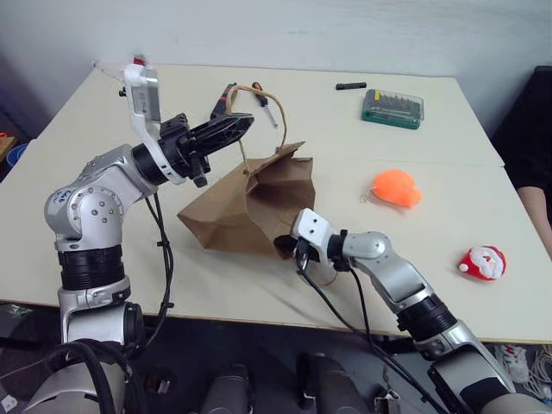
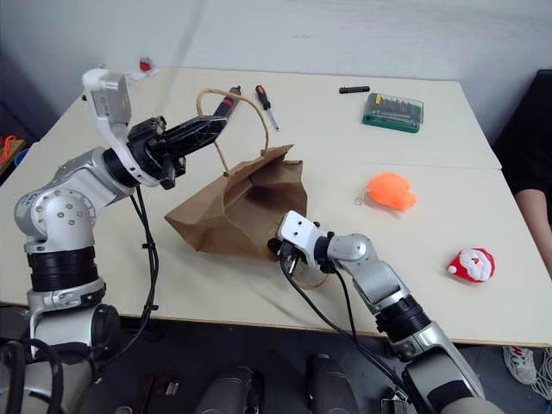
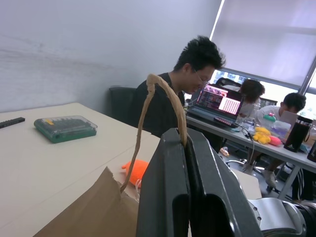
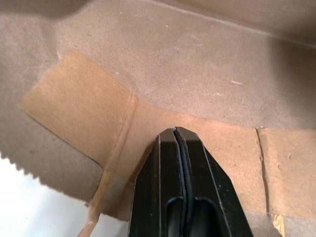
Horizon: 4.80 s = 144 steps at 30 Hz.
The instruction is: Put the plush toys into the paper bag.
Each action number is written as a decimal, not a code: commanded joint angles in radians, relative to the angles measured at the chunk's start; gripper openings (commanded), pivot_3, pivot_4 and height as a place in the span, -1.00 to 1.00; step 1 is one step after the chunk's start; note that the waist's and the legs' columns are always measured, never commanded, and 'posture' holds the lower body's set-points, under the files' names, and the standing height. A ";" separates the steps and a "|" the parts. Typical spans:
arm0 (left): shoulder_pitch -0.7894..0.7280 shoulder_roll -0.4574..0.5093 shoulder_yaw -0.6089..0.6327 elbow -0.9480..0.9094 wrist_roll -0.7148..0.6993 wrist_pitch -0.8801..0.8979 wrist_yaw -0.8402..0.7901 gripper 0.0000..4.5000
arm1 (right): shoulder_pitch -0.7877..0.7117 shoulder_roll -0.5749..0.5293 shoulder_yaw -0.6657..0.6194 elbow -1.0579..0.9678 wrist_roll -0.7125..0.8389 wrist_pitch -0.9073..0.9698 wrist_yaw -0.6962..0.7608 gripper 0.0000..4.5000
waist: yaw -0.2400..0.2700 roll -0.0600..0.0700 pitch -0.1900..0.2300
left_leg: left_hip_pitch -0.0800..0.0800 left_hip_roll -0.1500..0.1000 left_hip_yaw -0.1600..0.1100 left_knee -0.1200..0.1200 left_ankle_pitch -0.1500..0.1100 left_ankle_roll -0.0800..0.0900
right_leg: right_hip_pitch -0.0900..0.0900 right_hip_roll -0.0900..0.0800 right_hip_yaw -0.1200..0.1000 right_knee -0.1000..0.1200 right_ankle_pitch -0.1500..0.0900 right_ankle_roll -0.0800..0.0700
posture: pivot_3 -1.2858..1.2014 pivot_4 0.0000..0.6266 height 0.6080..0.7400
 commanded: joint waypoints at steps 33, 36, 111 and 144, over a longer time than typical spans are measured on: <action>0.082 0.022 -0.135 -0.097 0.040 -0.047 -0.018 -1.00 | -0.205 -0.329 -0.120 0.327 -0.293 0.011 -0.268 0.99 | -0.015 0.001 0.001 | 0.000 0.000 0.005 -0.002 0.001 -0.001 | -0.002 0.001 0.004 -0.004 0.000 -0.001 | 0.03 -0.52 1.00; 0.087 0.019 -0.132 -0.106 0.036 -0.048 -0.009 -1.00 | -0.246 -0.285 -0.122 0.434 -0.321 -0.042 -0.303 0.71 | -0.025 0.001 0.001 | 0.000 0.000 0.004 -0.001 0.001 -0.001 | -0.002 0.001 0.003 -0.001 0.000 0.000 | 0.03 -0.52 1.00; -0.202 -0.141 -0.369 0.255 0.277 -0.356 -0.289 -1.00 | -0.162 -0.022 -0.097 -0.275 0.253 0.346 0.170 -1.00 | -0.024 0.001 0.001 | -0.002 0.000 0.002 -0.002 0.001 -0.001 | -0.003 0.001 0.000 0.001 0.000 -0.001 | 0.03 -0.52 1.00; 0.084 0.022 -0.062 -0.104 0.068 -0.058 -0.053 -1.00 | 0.286 -0.158 -0.962 -0.782 0.222 0.896 -0.433 0.98 | 0.000 0.001 0.001 | -0.002 0.000 0.000 -0.003 0.001 -0.001 | -0.002 0.000 0.001 -0.001 0.000 -0.001 | 0.03 -0.52 1.00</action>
